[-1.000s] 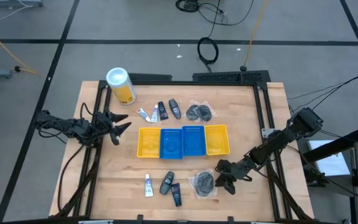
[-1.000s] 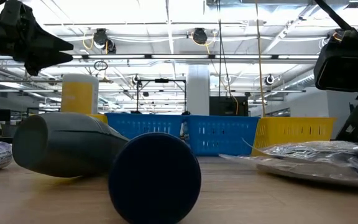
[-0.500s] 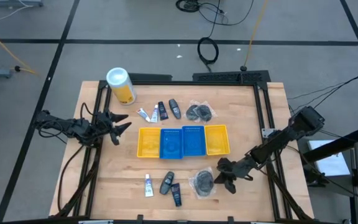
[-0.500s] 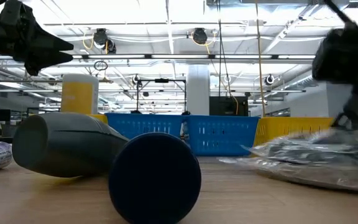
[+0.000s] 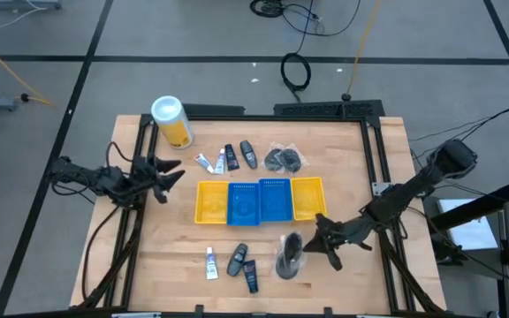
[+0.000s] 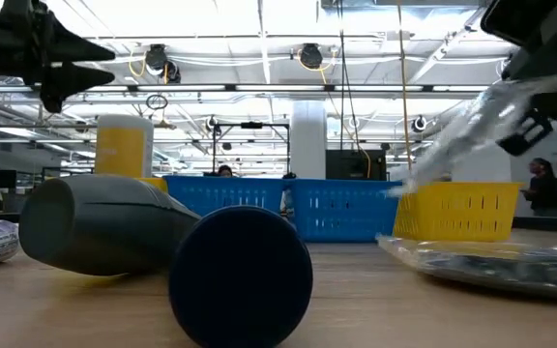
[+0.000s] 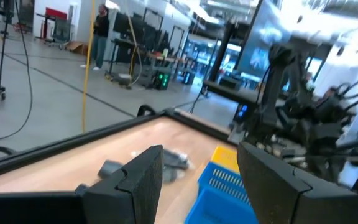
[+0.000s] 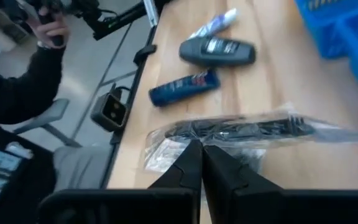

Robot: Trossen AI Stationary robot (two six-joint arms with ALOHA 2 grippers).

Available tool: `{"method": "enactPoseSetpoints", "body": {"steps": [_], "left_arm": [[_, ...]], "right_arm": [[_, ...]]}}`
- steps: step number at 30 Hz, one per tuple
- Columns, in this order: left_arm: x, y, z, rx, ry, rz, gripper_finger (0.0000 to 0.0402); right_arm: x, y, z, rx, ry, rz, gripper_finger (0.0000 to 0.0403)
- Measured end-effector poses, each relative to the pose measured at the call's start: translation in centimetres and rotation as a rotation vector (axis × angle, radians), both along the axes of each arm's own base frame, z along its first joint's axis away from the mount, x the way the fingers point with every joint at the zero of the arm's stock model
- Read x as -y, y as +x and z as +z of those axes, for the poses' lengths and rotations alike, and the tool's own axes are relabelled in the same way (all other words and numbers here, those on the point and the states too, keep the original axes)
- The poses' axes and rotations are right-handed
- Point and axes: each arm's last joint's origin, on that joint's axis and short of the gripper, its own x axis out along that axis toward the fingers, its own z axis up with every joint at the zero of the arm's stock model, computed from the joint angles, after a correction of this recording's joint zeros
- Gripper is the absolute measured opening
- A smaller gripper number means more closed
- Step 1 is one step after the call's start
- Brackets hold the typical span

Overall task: Pick & Place Travel size toiletries
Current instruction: Put the hairbrush into the left yellow bin

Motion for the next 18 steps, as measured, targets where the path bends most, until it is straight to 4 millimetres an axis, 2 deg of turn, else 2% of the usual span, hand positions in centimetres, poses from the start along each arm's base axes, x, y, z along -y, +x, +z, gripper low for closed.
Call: {"method": "enactPoseSetpoints", "body": {"steps": [9, 18], "left_arm": [[0.0, -0.1, 0.4, 0.043, -0.018, -0.001, 0.0207], [0.1, 0.0, 0.5, 0.064, -0.036, -0.051, 0.0207]], "right_arm": [[1.8, -0.5, 2.9, 0.163, -0.129, -0.052, 0.0000], [4.1, 0.1, 3.9, 0.217, -0.203, -0.123, 0.0000]]}}
